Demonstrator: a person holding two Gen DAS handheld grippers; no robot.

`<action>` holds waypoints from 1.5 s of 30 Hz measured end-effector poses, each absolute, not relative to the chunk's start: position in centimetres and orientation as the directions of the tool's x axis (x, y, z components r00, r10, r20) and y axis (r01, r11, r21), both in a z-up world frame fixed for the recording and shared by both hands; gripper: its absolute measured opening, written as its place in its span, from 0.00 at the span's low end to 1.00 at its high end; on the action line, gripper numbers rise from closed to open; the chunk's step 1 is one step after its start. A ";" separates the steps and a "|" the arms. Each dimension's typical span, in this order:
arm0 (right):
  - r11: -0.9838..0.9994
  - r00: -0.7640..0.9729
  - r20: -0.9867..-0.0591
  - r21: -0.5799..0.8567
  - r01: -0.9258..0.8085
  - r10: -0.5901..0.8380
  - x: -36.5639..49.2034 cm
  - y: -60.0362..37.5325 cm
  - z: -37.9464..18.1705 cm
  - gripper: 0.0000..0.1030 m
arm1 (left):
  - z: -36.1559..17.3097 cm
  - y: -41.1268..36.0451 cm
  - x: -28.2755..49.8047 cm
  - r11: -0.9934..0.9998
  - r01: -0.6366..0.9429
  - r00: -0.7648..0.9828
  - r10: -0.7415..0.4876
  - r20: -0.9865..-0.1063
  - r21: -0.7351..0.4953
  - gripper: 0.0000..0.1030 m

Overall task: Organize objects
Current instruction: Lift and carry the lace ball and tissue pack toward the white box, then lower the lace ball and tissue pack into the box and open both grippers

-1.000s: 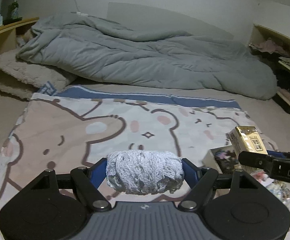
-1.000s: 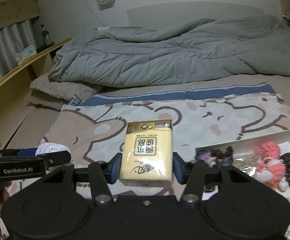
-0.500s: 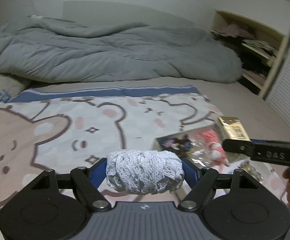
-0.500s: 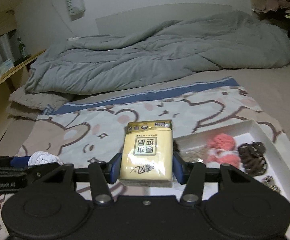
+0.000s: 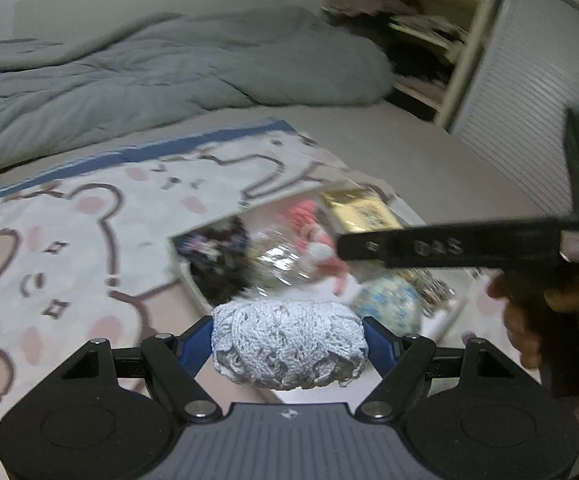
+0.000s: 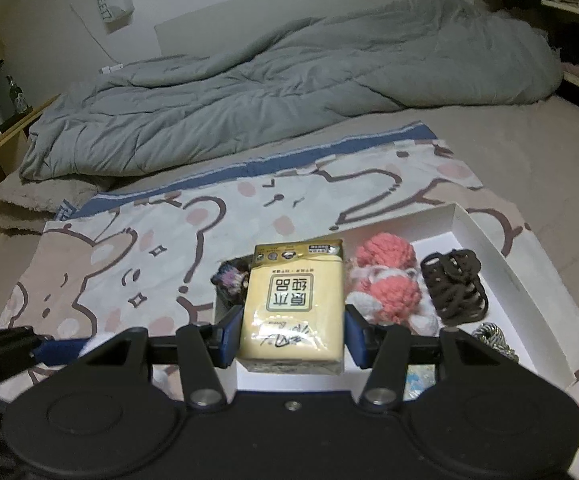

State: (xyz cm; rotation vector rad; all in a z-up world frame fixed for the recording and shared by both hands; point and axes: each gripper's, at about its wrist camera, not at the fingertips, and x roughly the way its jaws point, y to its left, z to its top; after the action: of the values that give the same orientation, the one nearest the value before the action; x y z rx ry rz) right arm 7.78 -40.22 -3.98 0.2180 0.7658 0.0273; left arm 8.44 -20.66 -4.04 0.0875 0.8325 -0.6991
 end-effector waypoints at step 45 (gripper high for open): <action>0.988 0.499 -0.853 0.124 -0.091 0.153 10.2 -40.5 -10.1 0.68 | -10.6 -25.4 9.1 0.552 0.832 0.293 -0.507 -0.811 -0.045 0.92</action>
State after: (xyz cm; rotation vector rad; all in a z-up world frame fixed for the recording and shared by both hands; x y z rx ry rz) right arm 10.17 -40.47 -10.14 0.0652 1.0386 0.1479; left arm 9.13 -25.44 -10.64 0.4281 0.8887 -0.9287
